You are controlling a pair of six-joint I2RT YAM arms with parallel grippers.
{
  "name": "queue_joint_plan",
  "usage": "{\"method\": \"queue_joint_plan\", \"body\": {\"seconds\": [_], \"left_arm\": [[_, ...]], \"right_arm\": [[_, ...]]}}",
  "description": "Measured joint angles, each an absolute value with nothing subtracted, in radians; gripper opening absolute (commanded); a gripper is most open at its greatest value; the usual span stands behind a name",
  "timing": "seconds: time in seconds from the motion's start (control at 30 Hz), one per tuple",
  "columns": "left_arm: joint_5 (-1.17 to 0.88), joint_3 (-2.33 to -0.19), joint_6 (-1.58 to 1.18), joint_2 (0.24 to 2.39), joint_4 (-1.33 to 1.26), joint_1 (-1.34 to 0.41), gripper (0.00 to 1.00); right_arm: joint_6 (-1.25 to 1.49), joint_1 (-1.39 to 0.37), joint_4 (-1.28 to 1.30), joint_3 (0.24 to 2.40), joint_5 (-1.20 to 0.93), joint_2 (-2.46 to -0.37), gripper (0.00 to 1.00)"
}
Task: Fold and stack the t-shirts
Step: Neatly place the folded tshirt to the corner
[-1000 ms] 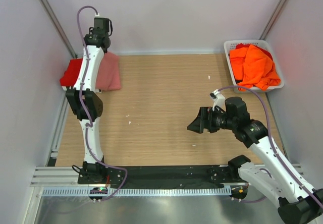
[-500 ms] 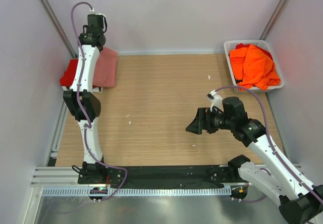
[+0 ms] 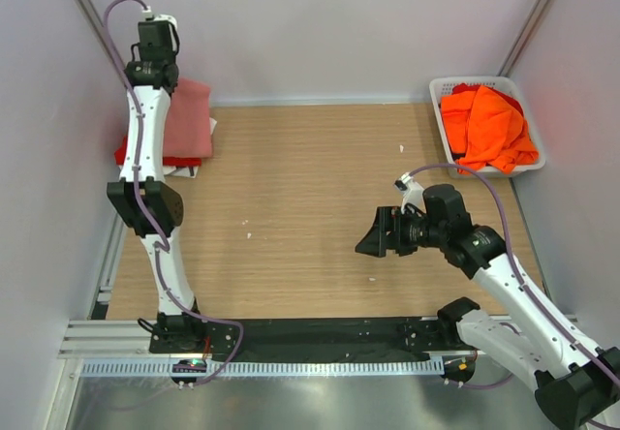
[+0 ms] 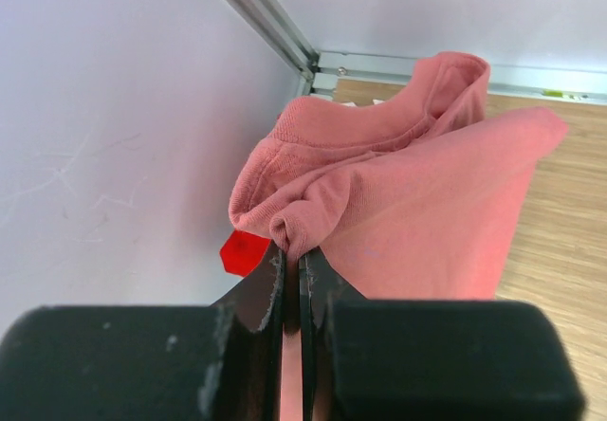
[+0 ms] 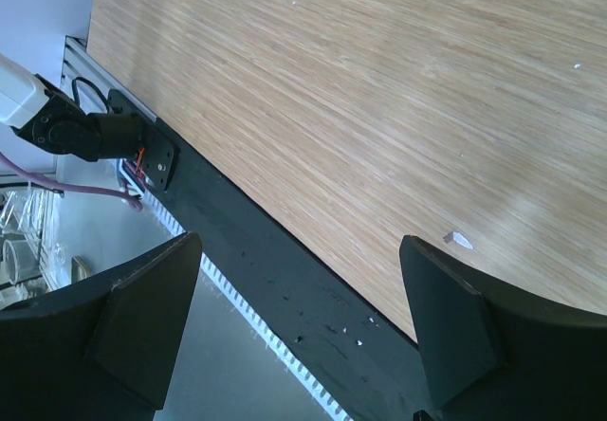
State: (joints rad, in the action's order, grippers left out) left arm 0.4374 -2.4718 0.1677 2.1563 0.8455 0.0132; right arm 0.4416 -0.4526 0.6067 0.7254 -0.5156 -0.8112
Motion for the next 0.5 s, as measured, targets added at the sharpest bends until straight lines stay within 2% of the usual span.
{"method": "queue_joint_plan", "body": {"seconds": [0.5], "left_arm": [[0.396,-2.472,0.159,2.151,0.841,0.056,0.04]], "right_arm": [[0.442,-0.457,0.606,0.725,-0.515,-0.829,0.92]]}}
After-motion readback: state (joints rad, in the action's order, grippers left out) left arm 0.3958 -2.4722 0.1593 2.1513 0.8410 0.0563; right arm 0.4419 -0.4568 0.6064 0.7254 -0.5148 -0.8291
